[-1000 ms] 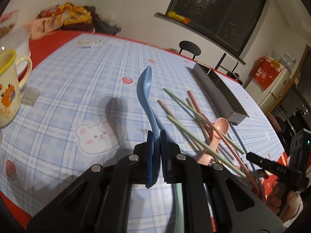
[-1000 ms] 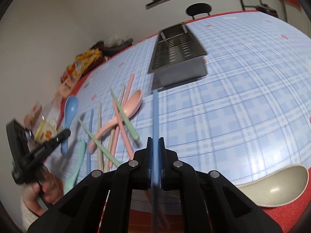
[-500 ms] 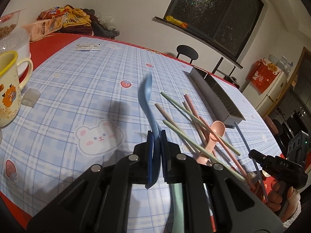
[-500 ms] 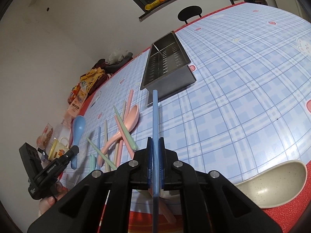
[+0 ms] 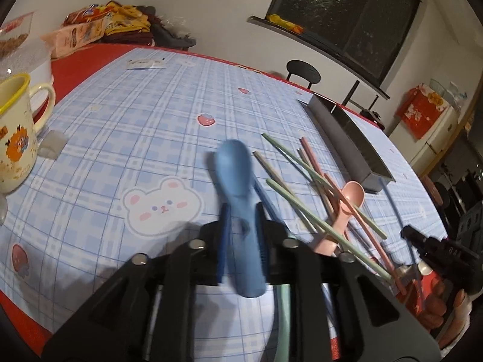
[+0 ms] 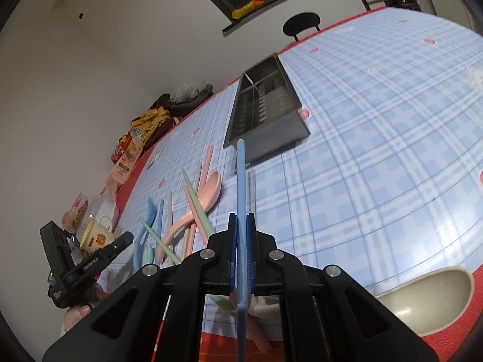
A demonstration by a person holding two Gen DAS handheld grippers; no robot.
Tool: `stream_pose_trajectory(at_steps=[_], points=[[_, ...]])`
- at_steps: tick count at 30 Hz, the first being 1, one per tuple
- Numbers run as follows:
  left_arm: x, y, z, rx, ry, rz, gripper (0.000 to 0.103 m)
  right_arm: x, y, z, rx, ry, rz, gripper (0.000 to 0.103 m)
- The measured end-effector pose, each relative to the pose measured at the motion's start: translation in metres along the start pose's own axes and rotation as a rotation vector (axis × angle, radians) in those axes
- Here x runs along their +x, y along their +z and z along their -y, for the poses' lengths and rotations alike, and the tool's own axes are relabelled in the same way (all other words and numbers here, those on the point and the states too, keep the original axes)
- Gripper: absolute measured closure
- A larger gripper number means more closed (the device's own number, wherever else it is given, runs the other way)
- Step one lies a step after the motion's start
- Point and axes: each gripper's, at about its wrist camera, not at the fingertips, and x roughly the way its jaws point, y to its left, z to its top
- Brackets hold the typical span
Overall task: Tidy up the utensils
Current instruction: 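Carry the blue spoon in the left tool while the right tool carries the blue chopstick to the caddy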
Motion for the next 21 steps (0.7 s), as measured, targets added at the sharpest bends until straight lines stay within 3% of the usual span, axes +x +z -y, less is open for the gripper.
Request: stream_pose_trajectory(at_steps=[5, 10, 17, 21], points=[[0.01, 0.001, -0.001, -0.009, -0.014, -0.061, 0.072, 0.0, 0.0, 0.002, 0.01, 0.008, -0.002, 0.096], [0.021, 0.001, 0.0, -0.006, -0.024, -0.116, 0.074, -0.001, -0.001, 0.004, 0.011, 0.016, 0.001, 0.096], [0.026, 0.003, -0.003, -0.035, -0.055, -0.127, 0.079, 0.0, -0.001, 0.005, 0.017, 0.023, -0.006, 0.096], [0.027, 0.002, 0.005, 0.0, -0.017, -0.126, 0.08, 0.0, -0.001, 0.003, 0.011, 0.023, -0.006, 0.096]])
